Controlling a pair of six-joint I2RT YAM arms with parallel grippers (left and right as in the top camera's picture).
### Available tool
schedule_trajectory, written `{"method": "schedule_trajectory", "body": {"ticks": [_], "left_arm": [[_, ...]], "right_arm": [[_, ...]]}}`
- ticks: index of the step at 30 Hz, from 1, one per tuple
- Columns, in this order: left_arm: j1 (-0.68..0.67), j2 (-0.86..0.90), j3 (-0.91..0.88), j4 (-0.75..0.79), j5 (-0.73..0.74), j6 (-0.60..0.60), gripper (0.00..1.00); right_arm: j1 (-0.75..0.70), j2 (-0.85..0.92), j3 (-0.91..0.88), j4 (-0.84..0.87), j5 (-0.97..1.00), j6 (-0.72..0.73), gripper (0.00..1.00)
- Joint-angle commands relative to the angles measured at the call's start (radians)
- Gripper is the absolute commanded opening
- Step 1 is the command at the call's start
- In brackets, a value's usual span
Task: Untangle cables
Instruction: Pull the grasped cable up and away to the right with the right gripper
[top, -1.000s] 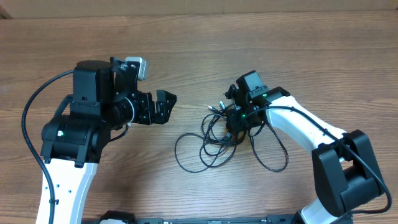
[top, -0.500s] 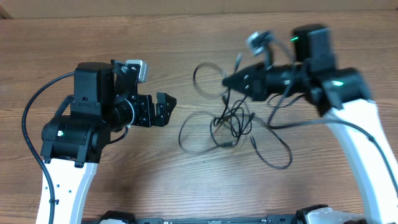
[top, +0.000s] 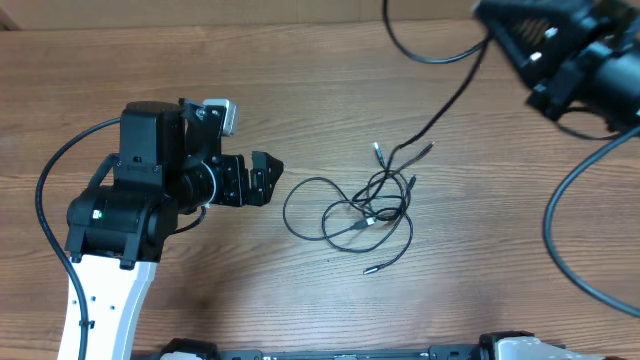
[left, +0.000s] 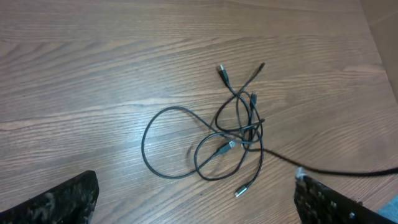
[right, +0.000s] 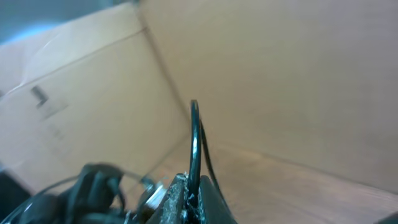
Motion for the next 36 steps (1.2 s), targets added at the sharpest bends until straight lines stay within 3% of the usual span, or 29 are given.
{"method": "schedule_trajectory", "body": {"ticks": [1,10,12,15,19,23,27,36], "left_arm": [[0.000,0.003,0.012,-0.018,-0.003,0.006,1.00],[-0.001,0.003,0.012,-0.023,-0.002,0.010,1.00],[-0.001,0.003,0.012,-0.022,0.043,0.088,1.00],[-0.014,0.009,0.012,-0.014,0.270,0.371,1.00],[-0.069,0.060,0.010,-0.013,0.345,0.559,1.00],[-0.213,0.198,0.010,0.041,0.362,0.611,1.00],[-0.360,0.346,0.010,0.202,0.425,0.634,1.00],[-0.506,0.521,0.010,0.473,0.426,0.621,1.00]], "right_arm": [[-0.113,0.000,0.028,0.020,0.061,0.049,0.04],[-0.493,0.000,0.034,0.125,0.088,0.188,0.04],[-0.545,0.002,0.034,0.124,-0.013,0.197,0.04],[-0.559,0.010,0.033,0.084,-0.078,0.193,0.04],[-0.559,0.020,0.033,0.073,-0.127,0.193,0.04],[-0.559,0.025,0.033,0.054,-0.161,0.193,0.04],[-0.559,0.026,0.033,0.015,-0.164,0.178,0.04],[-0.559,0.039,0.033,-0.058,-0.164,0.118,0.04]]}}
